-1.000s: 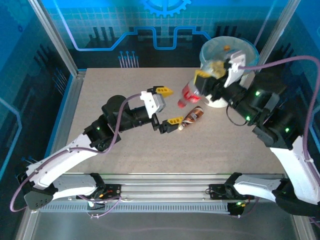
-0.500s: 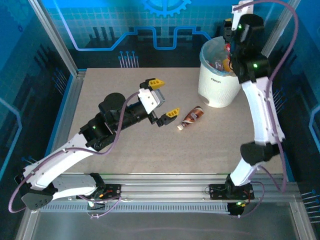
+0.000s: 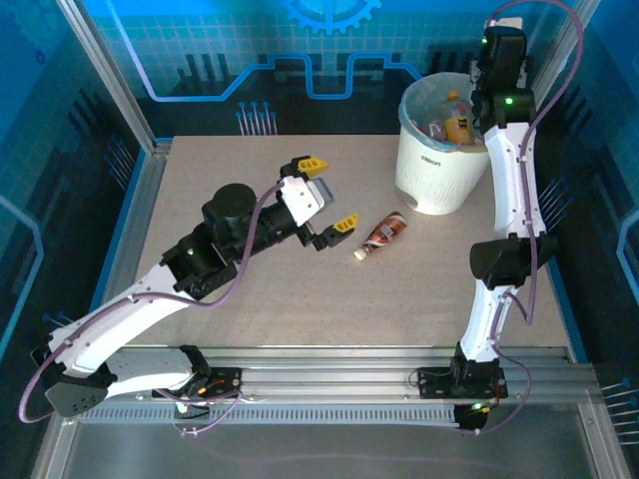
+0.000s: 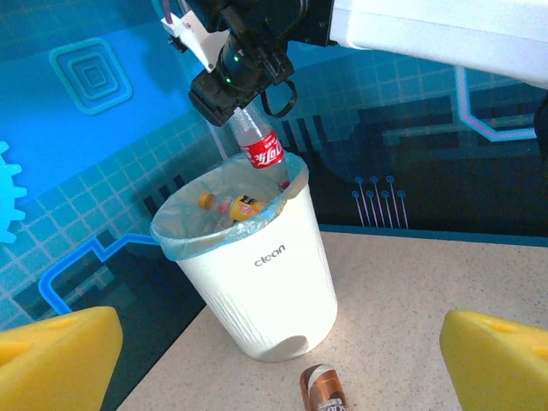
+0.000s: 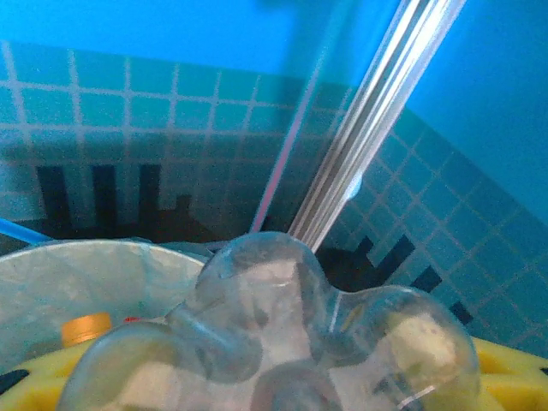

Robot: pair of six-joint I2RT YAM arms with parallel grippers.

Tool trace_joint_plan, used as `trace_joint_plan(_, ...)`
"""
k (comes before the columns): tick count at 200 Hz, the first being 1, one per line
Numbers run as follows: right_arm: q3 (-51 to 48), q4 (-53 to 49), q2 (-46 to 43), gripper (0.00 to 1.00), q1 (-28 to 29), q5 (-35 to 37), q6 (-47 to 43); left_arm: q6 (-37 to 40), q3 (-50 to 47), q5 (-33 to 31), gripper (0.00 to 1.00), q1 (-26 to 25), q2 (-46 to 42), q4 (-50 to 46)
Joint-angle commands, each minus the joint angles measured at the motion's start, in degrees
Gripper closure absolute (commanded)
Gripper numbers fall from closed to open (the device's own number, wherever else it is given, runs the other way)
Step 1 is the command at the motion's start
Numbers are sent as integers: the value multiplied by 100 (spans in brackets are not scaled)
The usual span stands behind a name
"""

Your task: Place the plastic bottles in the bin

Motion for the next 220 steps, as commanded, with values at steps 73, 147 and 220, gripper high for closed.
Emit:
trace_joint_plan(73, 21, -1407, 812, 39, -262, -655, 1037, -317, -26, -11, 3, -27, 33, -38)
trace_joint_plan(147, 788, -1915, 1315, 34, -336, -1121, 1103, -409, -37, -16, 3, -27, -126, -97)
trace_joint_plan(220, 889, -1565, 277, 8, -134, -1299, 1055, -433, -48, -16, 3, -27, -110, -92)
